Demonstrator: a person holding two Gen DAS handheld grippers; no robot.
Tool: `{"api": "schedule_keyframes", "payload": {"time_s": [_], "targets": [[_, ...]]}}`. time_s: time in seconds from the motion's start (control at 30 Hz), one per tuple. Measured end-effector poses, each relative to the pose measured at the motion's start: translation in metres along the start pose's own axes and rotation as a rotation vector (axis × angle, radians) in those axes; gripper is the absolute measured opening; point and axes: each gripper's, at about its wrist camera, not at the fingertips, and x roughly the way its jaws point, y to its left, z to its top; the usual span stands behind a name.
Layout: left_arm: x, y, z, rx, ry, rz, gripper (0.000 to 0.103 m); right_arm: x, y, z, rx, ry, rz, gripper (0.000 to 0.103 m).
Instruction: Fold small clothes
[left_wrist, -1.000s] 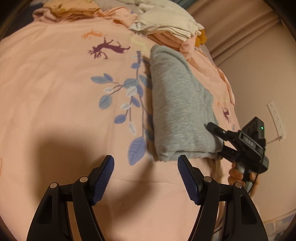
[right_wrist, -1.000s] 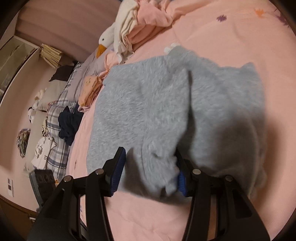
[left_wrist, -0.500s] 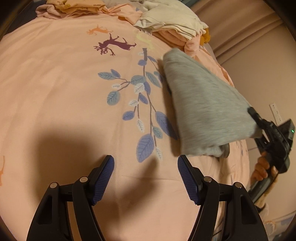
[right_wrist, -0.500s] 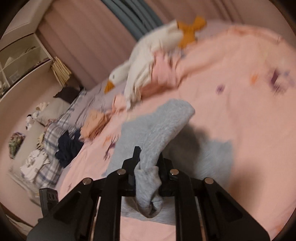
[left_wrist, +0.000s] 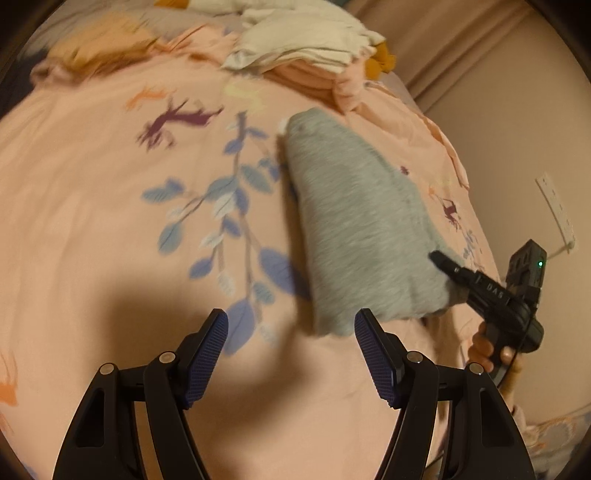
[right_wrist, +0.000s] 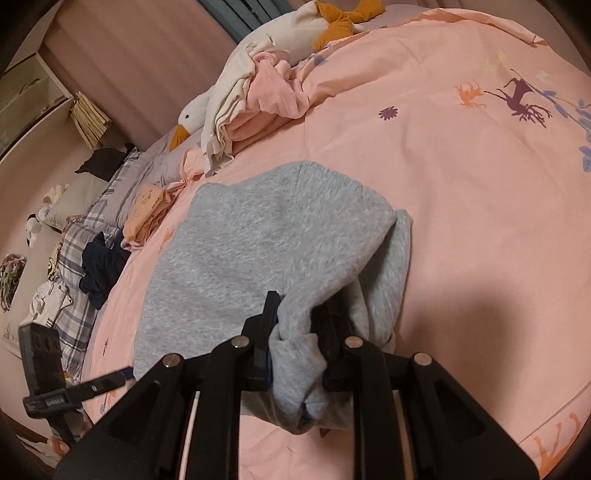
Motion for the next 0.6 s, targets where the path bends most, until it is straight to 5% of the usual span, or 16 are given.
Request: {"api": "schedule_keyframes", "payload": {"time_s": [0.37,0.6], "targets": [[0.016,-0.055,0.024,0.179,-0.099,0.117,0.070,-0.014,-0.009,-0.013,0.004,-0.014,-0.012,0.024],[0.029,-0.062,0.028,0.183,-0.084,0.127,0.069,-0.019,-0.015,-0.018,0.011,-0.019,-0.025,0.021]]}}
